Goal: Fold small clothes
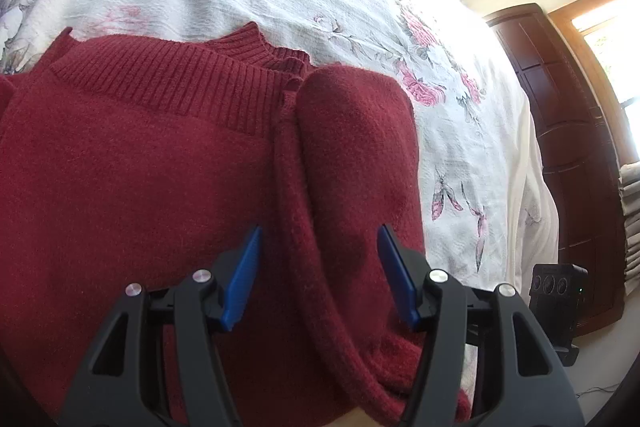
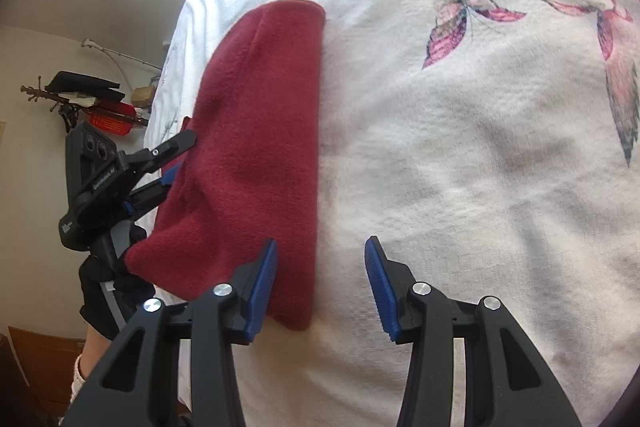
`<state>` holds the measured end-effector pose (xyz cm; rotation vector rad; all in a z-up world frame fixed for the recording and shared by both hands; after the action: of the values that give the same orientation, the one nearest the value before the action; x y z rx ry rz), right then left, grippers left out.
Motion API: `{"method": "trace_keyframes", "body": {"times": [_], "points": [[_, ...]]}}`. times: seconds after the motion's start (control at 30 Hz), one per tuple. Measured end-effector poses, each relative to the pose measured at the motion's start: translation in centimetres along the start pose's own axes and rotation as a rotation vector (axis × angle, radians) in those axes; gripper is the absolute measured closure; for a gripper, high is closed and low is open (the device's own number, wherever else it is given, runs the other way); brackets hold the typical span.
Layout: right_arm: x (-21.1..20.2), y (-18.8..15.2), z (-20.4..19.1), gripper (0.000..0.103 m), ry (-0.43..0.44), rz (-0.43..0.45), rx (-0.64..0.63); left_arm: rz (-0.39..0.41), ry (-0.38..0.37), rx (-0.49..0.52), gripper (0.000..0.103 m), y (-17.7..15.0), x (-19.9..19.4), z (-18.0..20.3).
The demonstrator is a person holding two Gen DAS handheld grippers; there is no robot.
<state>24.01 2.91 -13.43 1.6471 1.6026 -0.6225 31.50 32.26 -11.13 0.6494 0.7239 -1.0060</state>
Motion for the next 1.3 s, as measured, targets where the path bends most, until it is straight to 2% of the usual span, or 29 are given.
{"method": "trace_keyframes", "body": {"times": [0.13, 0.2, 0.27, 0.33, 0.37, 0.57, 0.77, 1.0, 1.17, 1.3], "points": [[0.7, -0.4, 1.2, 0.056, 0.019, -0.006, 0.014, 0.002, 0.005, 0.013, 0.046, 0.3, 1.2, 1.2], [0.9, -0.5, 1.5, 0.056, 0.021, -0.006, 0.012, 0.014, 0.011, 0.025, 0.052, 0.3, 1.5, 1.7], [1.0, -0.5, 1.5, 0.057, 0.017, -0.006, 0.003, 0.021, 0.008, 0.037, 0.072, 0.3, 1.5, 2.2], [1.0, -0.6, 1.5, 0.057, 0.010, -0.006, -0.003, 0.037, 0.009, 0.051, 0.086, 0.3, 1.3, 2.6], [0.9, -0.6, 1.4, 0.057, 0.007, -0.006, -0.005, 0.050, 0.008, 0.056, 0.088, 0.3, 1.0, 2.9], [0.5, -0.7, 0.0, 0.057, -0.005, -0.002, -0.016, 0.111, -0.072, 0.074, 0.090, -0.3, -2.2, 4.1], [-0.3, -1.0, -1.7, 0.056, 0.003, 0.012, -0.025, 0.149, -0.111, 0.073, 0.090, -0.3, -6.2, 2.3], [0.6, -0.5, -4.4, 0.055, 0.027, 0.013, -0.065, 0.224, -0.140, 0.020, 0.090, 1.0, -12.4, -1.9], [1.7, -0.4, -6.1, 0.055, 0.039, 0.003, -0.100, 0.284, -0.100, -0.013, 0.090, 2.4, -17.1, -6.2], [2.9, -0.6, -7.3, 0.054, 0.056, -0.012, -0.121, 0.260, -0.093, -0.048, 0.090, 3.4, -18.9, -10.4]]}}
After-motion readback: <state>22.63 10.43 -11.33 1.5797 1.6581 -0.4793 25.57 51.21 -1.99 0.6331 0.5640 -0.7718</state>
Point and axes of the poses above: each gripper's, at about its wrist camera, not at the fingertips, and x roughly the way its jaws point, z to its right, y to its top, the point moved 4 cm from there along x, roughly the way its jaws point, and after that the axes turned 7 degrees about -x, right-handed, at the moved point
